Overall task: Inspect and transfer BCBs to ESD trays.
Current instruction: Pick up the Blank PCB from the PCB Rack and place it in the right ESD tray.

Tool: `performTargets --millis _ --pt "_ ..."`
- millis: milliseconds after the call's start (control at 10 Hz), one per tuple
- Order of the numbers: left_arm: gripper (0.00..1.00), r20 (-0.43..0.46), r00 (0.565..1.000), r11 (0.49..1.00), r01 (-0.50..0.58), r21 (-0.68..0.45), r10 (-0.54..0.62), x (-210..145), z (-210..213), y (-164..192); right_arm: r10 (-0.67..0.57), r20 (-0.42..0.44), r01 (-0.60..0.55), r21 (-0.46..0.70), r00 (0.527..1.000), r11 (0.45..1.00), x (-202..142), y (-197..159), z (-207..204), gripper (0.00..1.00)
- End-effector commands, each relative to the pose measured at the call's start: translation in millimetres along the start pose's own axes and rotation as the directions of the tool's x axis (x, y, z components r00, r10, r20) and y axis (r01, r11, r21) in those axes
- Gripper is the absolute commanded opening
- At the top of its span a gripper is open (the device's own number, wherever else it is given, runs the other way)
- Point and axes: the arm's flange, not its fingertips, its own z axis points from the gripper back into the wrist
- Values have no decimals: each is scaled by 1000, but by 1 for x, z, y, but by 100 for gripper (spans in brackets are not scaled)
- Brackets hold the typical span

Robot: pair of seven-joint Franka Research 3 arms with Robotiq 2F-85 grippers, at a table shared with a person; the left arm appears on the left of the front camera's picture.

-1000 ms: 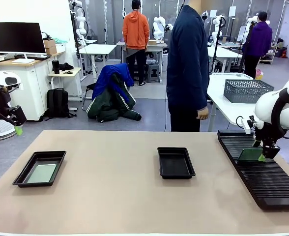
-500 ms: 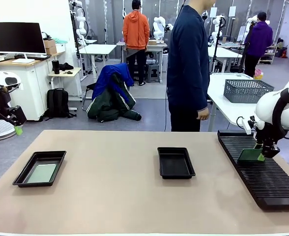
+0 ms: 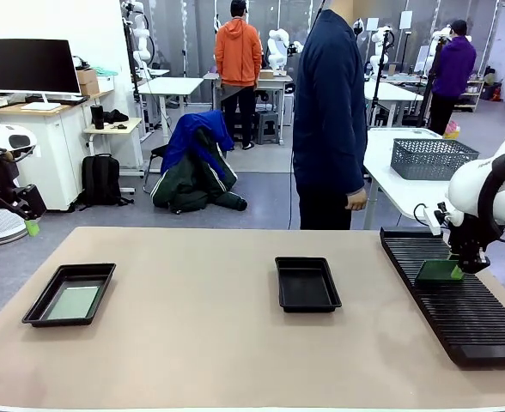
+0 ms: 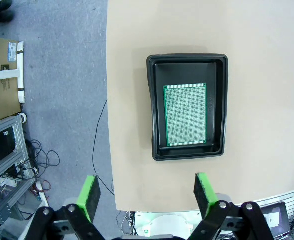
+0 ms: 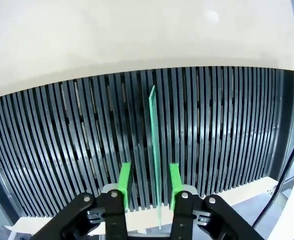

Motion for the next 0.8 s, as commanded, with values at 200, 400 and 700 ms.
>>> performTargets --millis 200,400,700 --pt "100 3 1000 1000 -16 3 16 -2 -1 -1 23 -5 -23 12 1000 1000 -4 -2 -2 22" --pt "100 3 1000 1000 -16 3 16 -2 -1 -1 22 -5 -22 13 1000 1000 -4 -2 -3 13" --pt "100 3 1000 1000 -16 3 16 -2 -1 -1 8 -10 -8 15 1000 1000 -7 0 -3 0"
